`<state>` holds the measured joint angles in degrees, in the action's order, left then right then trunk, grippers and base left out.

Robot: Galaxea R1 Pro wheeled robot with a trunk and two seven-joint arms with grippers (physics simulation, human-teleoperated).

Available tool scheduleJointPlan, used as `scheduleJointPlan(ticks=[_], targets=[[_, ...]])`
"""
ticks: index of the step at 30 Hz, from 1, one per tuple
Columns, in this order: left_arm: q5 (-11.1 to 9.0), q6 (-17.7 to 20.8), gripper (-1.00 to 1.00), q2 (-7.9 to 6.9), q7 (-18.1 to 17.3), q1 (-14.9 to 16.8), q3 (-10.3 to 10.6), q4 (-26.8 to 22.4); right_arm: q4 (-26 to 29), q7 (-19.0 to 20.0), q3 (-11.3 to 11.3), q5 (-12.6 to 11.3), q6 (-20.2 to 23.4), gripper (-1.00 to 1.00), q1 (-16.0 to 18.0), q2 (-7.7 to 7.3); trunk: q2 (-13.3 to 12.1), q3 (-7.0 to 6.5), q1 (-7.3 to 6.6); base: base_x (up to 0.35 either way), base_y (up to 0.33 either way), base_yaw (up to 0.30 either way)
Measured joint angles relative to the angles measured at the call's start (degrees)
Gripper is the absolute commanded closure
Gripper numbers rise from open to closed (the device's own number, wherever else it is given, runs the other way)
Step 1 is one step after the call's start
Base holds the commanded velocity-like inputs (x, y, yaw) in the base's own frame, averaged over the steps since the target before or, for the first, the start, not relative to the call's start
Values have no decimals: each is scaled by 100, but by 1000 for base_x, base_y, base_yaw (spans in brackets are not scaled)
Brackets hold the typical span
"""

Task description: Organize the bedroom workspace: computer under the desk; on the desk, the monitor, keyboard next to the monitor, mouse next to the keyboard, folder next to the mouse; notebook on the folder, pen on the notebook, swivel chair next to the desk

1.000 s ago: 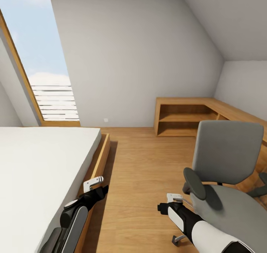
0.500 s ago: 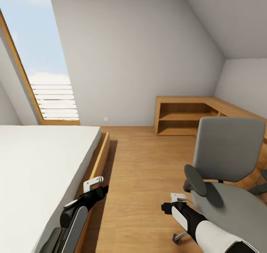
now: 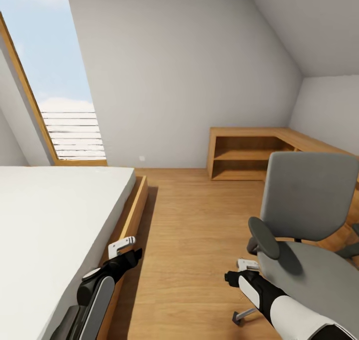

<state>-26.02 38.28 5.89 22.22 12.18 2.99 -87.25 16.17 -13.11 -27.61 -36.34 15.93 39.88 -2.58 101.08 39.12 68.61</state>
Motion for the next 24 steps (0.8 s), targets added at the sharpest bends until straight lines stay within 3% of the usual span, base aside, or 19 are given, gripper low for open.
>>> scheduleJointPlan(ticks=[9,24], targets=[[-1,6,-100,0,0,5,-9,-4,0,-2,22,-1,-2,-100,2,-63,361,162,198,0,0,0],[-1,8,-100,0,0,0,-13,-4,46,10,12,4,-24,-100,0,-38,963,431,527,0,0,0]])
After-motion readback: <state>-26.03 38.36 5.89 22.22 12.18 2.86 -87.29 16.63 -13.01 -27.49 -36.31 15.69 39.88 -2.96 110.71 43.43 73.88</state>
